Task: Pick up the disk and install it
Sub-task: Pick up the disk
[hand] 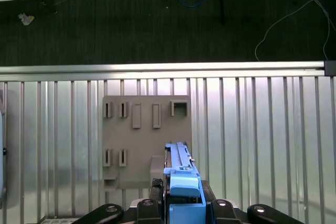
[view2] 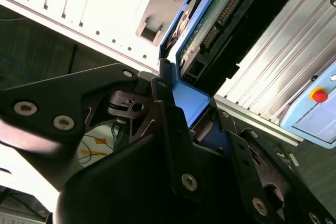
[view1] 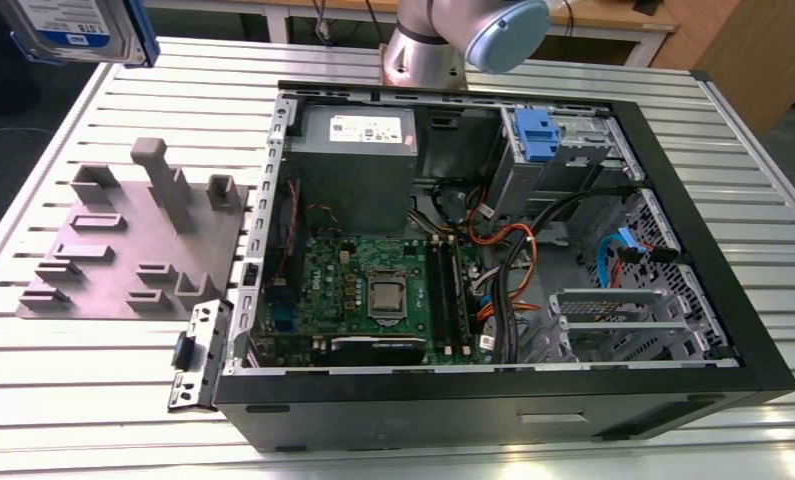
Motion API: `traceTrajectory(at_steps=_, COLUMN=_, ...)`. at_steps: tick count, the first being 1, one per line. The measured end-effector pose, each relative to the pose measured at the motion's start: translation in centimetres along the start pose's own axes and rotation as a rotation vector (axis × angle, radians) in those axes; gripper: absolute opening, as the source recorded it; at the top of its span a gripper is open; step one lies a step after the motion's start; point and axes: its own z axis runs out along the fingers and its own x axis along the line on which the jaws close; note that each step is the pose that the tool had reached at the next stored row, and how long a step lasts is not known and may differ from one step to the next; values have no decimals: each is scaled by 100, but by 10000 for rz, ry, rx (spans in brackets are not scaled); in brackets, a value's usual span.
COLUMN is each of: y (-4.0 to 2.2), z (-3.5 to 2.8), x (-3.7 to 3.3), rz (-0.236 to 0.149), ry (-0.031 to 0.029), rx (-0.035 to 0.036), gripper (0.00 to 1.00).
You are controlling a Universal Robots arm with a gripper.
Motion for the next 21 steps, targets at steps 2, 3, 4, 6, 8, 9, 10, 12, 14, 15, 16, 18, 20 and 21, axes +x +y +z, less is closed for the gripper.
traceTrajectory(at_steps=2, y=-12, z=0, x=0, rz=0, ry=0, rx=0, gripper=36)
traceTrajectory(at_steps=3, y=-18, z=0, x=0, rz=0, ry=0, rx=0, gripper=36)
traceTrajectory(at_steps=4, y=-23, z=-1, x=0, rz=0, ry=0, rx=0, gripper=36)
traceTrajectory(at_steps=6, y=-35, z=-1, x=0, rz=-1, ry=0, rx=0, gripper=36)
traceTrajectory(at_steps=8, y=-48, z=-1, x=-1, rz=0, ry=0, rx=0, gripper=36)
traceTrajectory(at_steps=9, y=-54, z=-2, x=-1, rz=0, ry=0, rx=0, gripper=36)
traceTrajectory(at_steps=10, y=-61, z=-2, x=0, rz=0, ry=0, rx=0, gripper=36)
traceTrajectory(at_steps=12, y=-76, z=-2, x=5, rz=0, ry=0, rx=0, gripper=36)
traceTrajectory(at_steps=14, y=-87, z=-3, x=26, rz=1, ry=1, rx=-2, gripper=36)
traceTrajectory(at_steps=15, y=-92, z=-2, x=41, rz=1, ry=1, rx=-1, gripper=36)
traceTrajectory(at_steps=16, y=-99, z=-2, x=55, rz=0, ry=0, rx=0, gripper=36)
traceTrajectory(at_steps=18, y=-116, z=-3, x=84, rz=0, ry=1, rx=-1, gripper=36)
traceTrajectory(at_steps=20, y=-144, z=-3, x=106, rz=-1, ry=0, rx=0, gripper=36)
traceTrajectory(at_steps=21, y=-159, z=-3, x=114, rz=-1, ry=0, rx=0, gripper=36)
